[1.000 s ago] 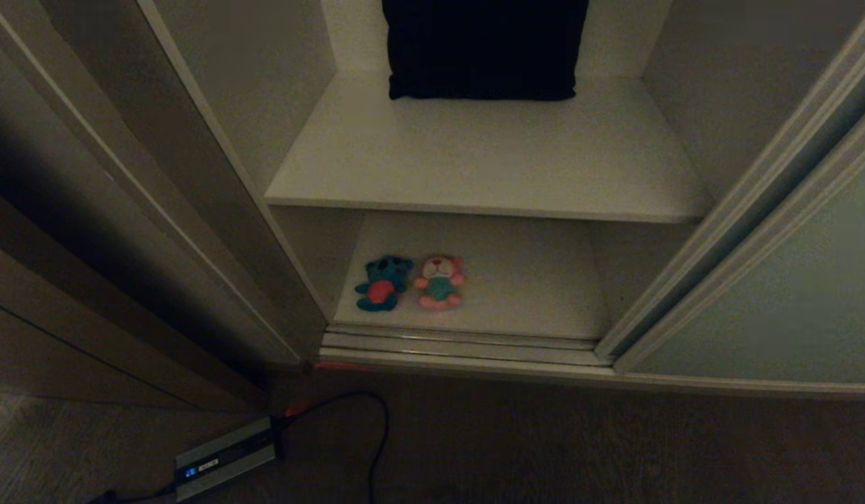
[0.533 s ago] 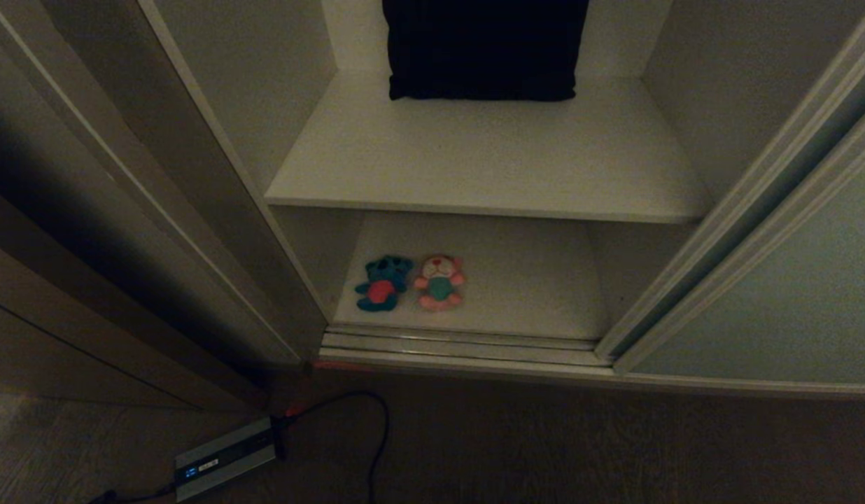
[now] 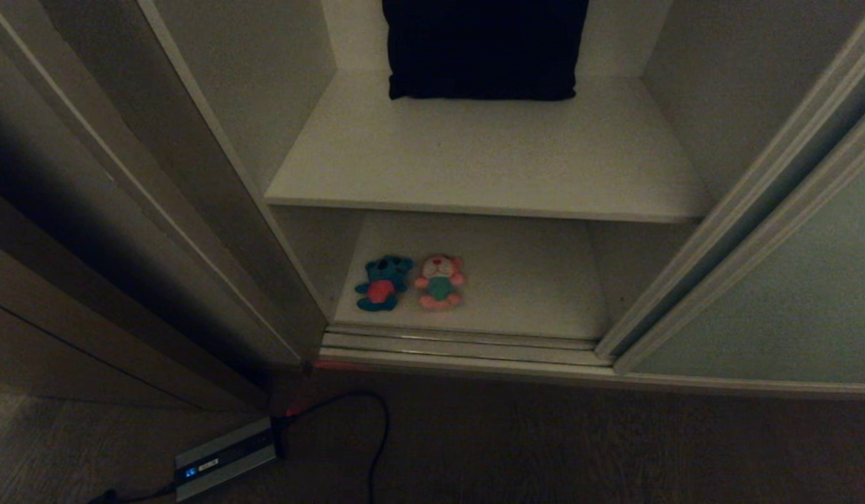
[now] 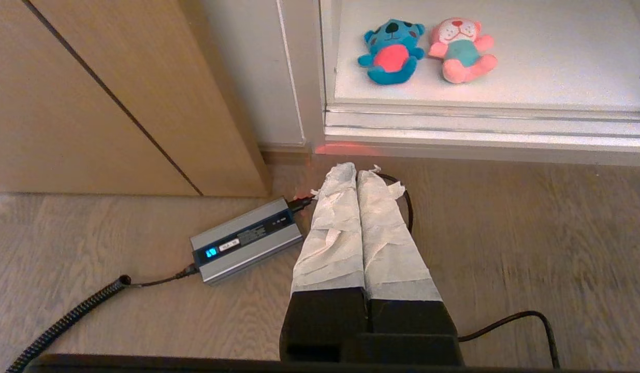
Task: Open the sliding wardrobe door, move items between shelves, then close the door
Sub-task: Close the door
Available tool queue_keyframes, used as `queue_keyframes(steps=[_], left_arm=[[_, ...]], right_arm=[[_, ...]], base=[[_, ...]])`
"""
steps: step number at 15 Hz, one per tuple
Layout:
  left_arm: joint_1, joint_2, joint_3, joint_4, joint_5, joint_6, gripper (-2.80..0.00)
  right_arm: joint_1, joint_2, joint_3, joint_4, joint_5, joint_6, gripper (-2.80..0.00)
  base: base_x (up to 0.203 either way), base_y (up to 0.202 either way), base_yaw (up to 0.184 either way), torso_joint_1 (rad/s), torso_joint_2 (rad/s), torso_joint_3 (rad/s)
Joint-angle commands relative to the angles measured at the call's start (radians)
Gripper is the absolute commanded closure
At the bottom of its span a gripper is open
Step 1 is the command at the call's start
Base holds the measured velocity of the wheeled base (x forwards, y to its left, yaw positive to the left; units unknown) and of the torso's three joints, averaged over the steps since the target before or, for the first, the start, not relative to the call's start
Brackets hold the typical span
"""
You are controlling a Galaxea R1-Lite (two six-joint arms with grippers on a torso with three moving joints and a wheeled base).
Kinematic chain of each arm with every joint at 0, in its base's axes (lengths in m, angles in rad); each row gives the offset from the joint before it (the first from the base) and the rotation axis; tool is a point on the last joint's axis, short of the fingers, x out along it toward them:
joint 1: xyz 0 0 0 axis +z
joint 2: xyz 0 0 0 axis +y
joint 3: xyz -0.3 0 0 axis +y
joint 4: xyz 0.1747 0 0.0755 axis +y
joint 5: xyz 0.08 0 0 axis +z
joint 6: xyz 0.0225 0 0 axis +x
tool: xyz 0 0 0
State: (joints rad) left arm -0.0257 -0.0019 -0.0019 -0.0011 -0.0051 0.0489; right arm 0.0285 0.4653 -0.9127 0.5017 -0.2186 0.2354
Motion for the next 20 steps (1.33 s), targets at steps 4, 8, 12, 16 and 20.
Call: queue_keyframes(steps=[4, 8, 12, 16, 20], left_arm=[[0.000, 0.000, 0.000, 0.000, 0.000, 0.000, 0.00], [0.000, 0.000, 0.000, 0.000, 0.001, 0.000, 0.00], [0.000, 0.000, 0.000, 0.000, 0.001, 0.000, 0.00], [0.000, 0.000, 0.000, 0.000, 0.001, 0.000, 0.00], [0.000, 0.000, -0.001, 0.000, 0.001, 0.000, 0.00]], right_arm=[[0.030, 0.156, -0.110, 0.018, 0.177, 0.137, 0.00], [-0.058, 0.268, -0.103, -0.094, 0.337, 0.169, 0.00], [-0.292, 0.372, -0.103, -0.239, 0.544, 0.195, 0.00], [-0.414, 0.469, -0.104, -0.281, 0.721, 0.200, 0.00], [-0.429, 0.527, -0.113, -0.347, 0.723, 0.202, 0.00]], base=[[0.000, 0.000, 0.000, 0.000, 0.00, 0.000], [0.000, 0.000, 0.000, 0.000, 0.00, 0.000], [0.000, 0.000, 0.000, 0.000, 0.00, 0.000], [0.000, 0.000, 0.000, 0.000, 0.00, 0.000], [0.000, 0.000, 0.000, 0.000, 0.00, 0.000]])
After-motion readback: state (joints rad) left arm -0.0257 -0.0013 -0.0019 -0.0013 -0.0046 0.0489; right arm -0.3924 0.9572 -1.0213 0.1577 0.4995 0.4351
